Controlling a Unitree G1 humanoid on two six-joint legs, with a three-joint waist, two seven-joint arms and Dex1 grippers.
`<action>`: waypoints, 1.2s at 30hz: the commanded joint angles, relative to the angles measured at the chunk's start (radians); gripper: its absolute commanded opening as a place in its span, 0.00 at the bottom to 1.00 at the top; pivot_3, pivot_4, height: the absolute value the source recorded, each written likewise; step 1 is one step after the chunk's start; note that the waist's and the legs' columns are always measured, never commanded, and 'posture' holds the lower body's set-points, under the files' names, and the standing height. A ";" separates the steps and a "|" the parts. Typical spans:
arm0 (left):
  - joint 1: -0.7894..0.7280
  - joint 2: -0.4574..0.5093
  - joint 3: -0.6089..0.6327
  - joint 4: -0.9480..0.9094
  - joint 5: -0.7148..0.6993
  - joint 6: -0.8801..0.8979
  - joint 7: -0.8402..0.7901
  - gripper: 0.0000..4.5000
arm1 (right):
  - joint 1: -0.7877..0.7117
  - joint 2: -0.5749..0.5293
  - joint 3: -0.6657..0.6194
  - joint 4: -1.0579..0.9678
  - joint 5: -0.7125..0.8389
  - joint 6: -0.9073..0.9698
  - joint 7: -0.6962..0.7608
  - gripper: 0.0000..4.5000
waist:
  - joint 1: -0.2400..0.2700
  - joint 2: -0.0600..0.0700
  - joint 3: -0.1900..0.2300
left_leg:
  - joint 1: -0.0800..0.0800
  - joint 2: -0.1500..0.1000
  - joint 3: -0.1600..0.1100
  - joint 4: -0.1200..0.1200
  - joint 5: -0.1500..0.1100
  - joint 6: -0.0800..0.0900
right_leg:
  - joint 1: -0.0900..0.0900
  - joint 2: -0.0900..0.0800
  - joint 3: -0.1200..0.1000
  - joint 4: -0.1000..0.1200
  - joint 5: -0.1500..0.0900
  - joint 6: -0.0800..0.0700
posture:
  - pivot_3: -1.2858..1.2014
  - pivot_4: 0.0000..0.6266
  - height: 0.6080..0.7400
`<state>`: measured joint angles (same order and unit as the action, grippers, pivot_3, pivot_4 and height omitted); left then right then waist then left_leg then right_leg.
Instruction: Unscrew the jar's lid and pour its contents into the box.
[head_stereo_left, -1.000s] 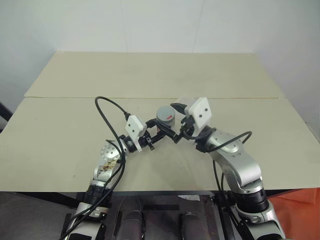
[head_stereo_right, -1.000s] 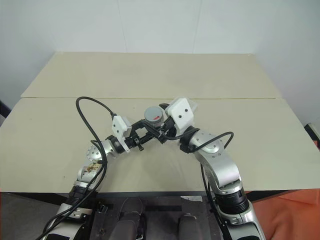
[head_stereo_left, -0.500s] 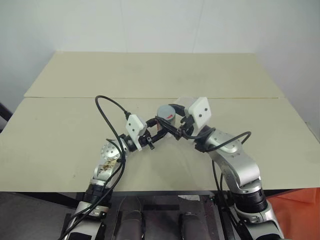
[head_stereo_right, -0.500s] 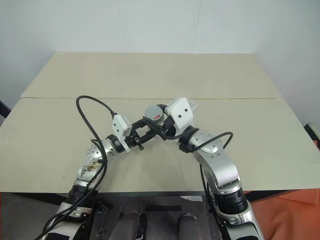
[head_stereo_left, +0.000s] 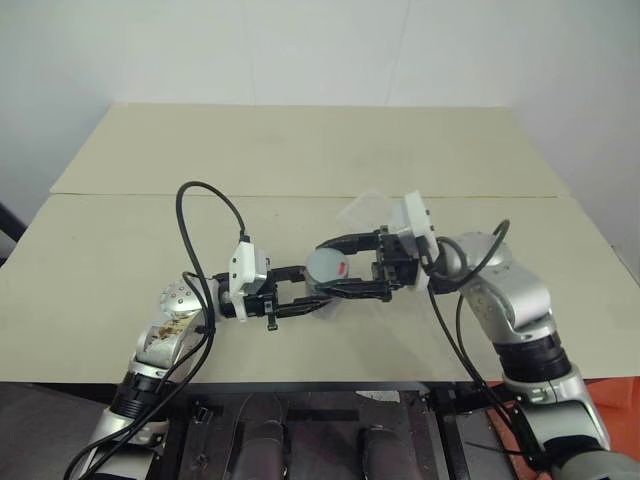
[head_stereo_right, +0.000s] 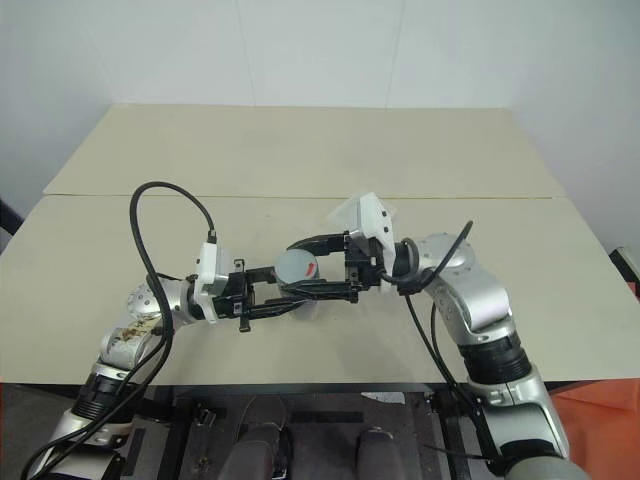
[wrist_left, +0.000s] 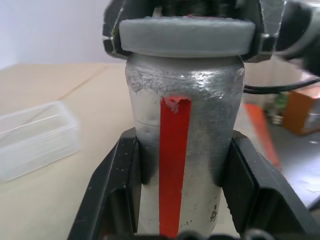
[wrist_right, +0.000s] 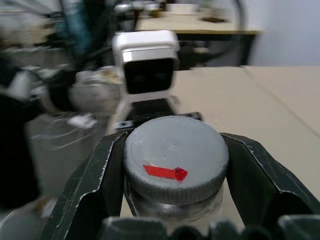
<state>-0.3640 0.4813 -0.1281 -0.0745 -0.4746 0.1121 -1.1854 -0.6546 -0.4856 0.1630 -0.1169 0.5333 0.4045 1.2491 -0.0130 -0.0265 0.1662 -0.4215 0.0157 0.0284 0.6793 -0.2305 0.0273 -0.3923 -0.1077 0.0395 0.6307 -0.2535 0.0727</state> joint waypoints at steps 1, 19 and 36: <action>-0.012 -0.003 -0.038 -0.057 -0.007 -0.001 -0.047 0.42 | -0.062 -0.002 0.003 0.082 -0.023 -0.125 0.117 0.62 | 0.000 0.000 0.000 | 0.000 0.000 0.000 0.000 0.000 0.000 | 0.000 0.000 0.000 0.000 0.000 0.000 | 0.52 0.24 1.00; -0.007 -0.042 -0.035 -0.024 0.020 -0.031 -0.024 0.42 | -0.064 -0.024 -0.064 0.152 -0.044 -0.233 0.154 1.00 | 0.003 0.000 0.000 | 0.000 0.000 0.000 0.000 0.000 0.000 | -0.001 0.000 0.000 0.000 0.000 0.000 | 0.52 0.24 1.00; -0.019 -0.042 -0.024 0.016 0.026 -0.047 -0.041 0.42 | -0.008 -0.090 -0.137 0.163 -0.051 -0.252 0.098 1.00 | 0.001 0.000 0.000 | 0.000 0.000 0.000 0.000 0.000 0.000 | -0.001 0.000 0.000 0.000 0.000 0.000 | 0.52 0.24 1.00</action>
<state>-0.3763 0.4399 -0.1414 -0.0380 -0.4503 0.0897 -1.1996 -0.6560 -0.5651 0.0697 0.0529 0.4800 0.1783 1.3800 -0.0120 -0.0265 0.1663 -0.4218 0.0157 0.0285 0.6794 -0.2304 0.0272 -0.3928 -0.1077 0.0397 0.6313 -0.2534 0.0727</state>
